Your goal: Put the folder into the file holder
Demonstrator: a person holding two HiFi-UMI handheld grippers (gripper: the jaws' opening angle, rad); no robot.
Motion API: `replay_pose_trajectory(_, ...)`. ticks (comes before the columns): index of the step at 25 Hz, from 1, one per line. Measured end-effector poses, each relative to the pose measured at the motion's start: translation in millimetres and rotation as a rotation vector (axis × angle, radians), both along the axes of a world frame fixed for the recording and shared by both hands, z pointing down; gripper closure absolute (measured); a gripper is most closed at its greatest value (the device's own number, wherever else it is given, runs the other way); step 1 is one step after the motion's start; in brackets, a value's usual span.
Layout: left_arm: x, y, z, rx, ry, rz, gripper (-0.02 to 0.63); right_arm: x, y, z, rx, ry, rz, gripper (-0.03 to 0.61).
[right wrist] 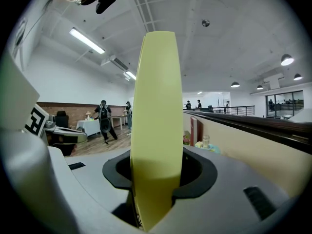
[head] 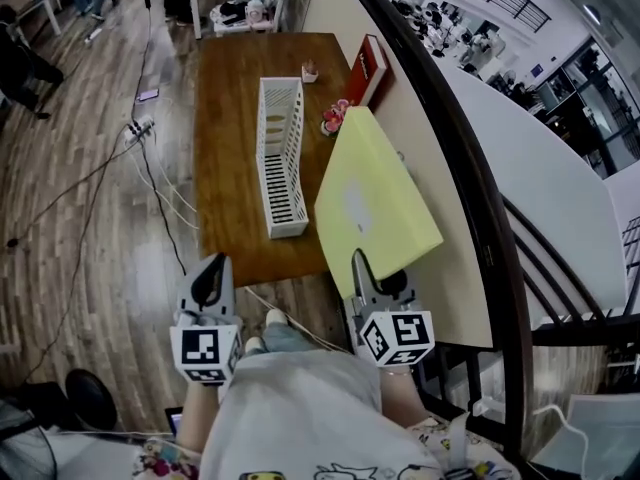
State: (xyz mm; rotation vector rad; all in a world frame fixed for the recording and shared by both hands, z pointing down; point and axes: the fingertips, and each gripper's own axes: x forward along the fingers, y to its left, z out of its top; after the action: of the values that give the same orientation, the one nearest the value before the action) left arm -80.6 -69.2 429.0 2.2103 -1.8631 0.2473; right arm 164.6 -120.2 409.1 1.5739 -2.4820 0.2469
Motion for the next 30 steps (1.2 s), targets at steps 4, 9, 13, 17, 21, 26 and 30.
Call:
replay_pose_trajectory(4,3,-18,-3,0.001,-0.009,-0.032,0.603,-2,-28,-8,0.024,-0.012,-0.035,0.407)
replay_pose_trajectory(9,6,-28,-3,-0.001,-0.015,-0.051,0.603,-6,-47,-16,0.048,-0.027,-0.059,0.407)
replay_pose_trajectory(13,3,-29,-7,0.010,-0.020,-0.046,0.603,-10,-49,-22,0.061,-0.035,-0.056,0.407)
replay_pose_trajectory(17,0,-26,-9,0.015,-0.019,-0.034,0.603,-16,-46,-25,0.071,-0.034,-0.055,0.407)
replay_pose_trajectory(21,-3,-24,-11,0.024,-0.007,-0.024,0.603,-19,-39,-29,0.079,-0.024,-0.048,0.407)
replay_pose_trajectory(26,-5,-19,-8,0.018,-0.007,-0.010,0.603,-25,-34,-39,0.103,-0.032,-0.050,0.407)
replay_pose_trajectory(30,-4,-16,-5,0.013,0.002,-0.003,0.603,-34,-33,-51,0.124,-0.038,-0.061,0.407)
